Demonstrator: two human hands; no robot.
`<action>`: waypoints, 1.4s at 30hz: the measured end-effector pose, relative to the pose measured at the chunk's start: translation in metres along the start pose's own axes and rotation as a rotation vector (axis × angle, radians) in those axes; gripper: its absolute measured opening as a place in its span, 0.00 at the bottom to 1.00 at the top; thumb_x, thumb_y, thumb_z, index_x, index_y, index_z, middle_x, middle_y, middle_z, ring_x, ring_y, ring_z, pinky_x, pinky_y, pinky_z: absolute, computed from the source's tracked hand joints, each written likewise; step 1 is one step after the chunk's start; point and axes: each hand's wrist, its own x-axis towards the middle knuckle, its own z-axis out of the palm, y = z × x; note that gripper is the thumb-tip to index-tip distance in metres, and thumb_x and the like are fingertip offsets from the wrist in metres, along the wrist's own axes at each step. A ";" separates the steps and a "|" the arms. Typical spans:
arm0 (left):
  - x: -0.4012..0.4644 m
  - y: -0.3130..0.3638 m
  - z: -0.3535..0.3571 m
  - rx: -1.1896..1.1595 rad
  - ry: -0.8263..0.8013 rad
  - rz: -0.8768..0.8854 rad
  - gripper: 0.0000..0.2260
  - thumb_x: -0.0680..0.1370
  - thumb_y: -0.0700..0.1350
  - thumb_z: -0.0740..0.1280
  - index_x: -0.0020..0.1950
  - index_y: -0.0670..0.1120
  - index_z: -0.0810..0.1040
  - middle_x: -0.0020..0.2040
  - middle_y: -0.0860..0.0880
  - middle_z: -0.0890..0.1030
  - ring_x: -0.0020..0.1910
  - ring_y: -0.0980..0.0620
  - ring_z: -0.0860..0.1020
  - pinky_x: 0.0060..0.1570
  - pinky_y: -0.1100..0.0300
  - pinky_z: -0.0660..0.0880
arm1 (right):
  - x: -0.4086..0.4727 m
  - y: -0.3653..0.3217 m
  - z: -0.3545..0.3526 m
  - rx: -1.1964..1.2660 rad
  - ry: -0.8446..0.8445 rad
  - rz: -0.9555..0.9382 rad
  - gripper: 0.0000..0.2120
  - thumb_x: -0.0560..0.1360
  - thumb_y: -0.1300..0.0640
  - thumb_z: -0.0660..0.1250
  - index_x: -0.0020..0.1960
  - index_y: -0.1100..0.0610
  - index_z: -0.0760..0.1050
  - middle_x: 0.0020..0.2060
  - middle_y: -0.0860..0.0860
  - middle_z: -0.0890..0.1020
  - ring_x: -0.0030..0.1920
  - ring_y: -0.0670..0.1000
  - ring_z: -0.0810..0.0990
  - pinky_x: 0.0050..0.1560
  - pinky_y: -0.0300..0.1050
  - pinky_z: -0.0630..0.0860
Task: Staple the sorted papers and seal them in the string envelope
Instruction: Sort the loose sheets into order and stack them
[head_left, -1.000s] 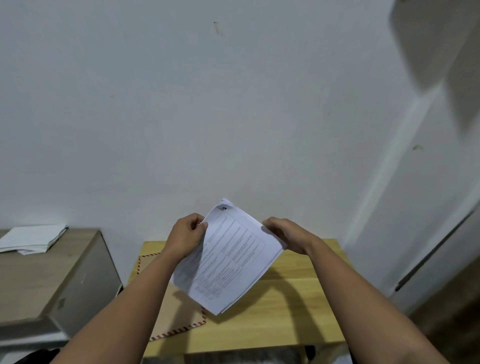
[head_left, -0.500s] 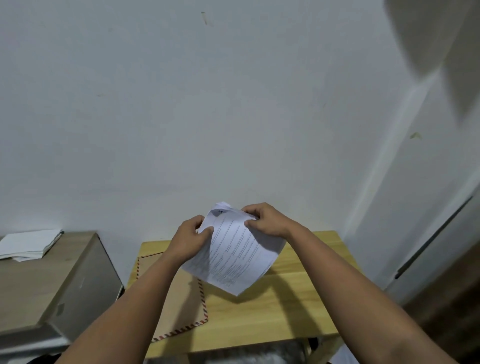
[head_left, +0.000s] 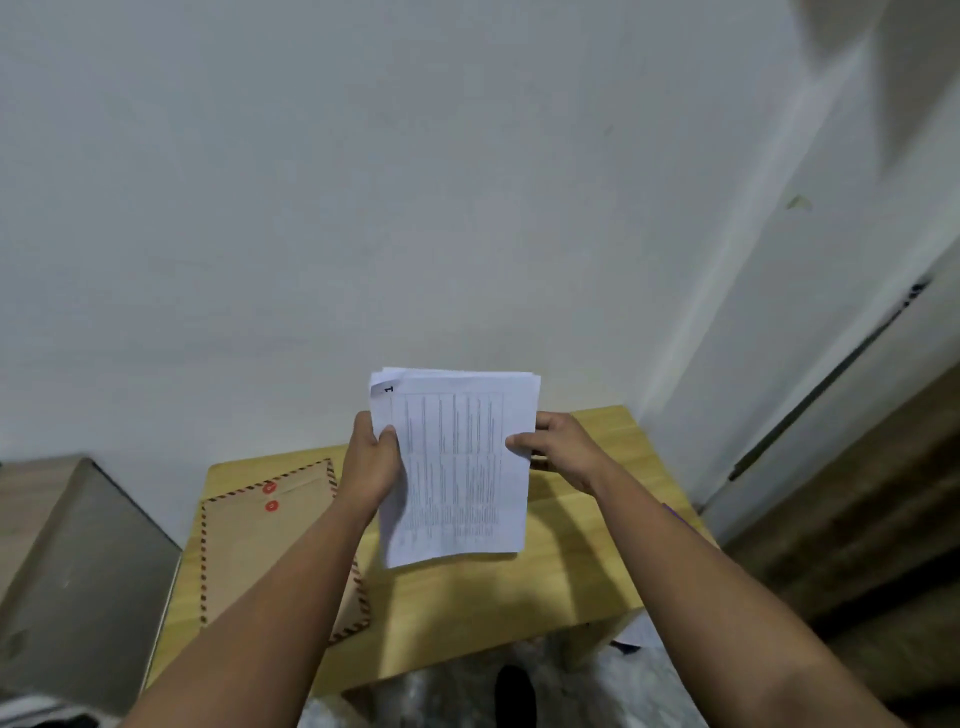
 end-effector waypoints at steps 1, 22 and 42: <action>0.004 0.000 0.009 -0.019 -0.029 -0.020 0.08 0.84 0.46 0.57 0.62 0.50 0.70 0.53 0.53 0.77 0.52 0.54 0.77 0.42 0.54 0.72 | 0.004 0.005 -0.004 0.010 0.022 0.015 0.10 0.72 0.63 0.75 0.53 0.54 0.86 0.50 0.51 0.89 0.51 0.51 0.88 0.47 0.43 0.83; 0.105 -0.009 0.149 -0.006 -0.200 -0.196 0.04 0.84 0.41 0.61 0.55 0.49 0.75 0.50 0.52 0.83 0.45 0.58 0.78 0.42 0.61 0.70 | 0.125 0.049 -0.106 -0.244 0.020 0.112 0.07 0.74 0.69 0.72 0.49 0.60 0.85 0.45 0.57 0.88 0.46 0.48 0.86 0.45 0.42 0.79; 0.113 -0.110 0.220 0.271 -0.423 -0.537 0.26 0.81 0.41 0.72 0.78 0.41 0.69 0.76 0.40 0.71 0.72 0.39 0.73 0.69 0.48 0.73 | 0.175 0.196 -0.079 -0.416 0.241 0.662 0.40 0.67 0.51 0.83 0.67 0.60 0.62 0.61 0.57 0.76 0.59 0.60 0.80 0.57 0.57 0.81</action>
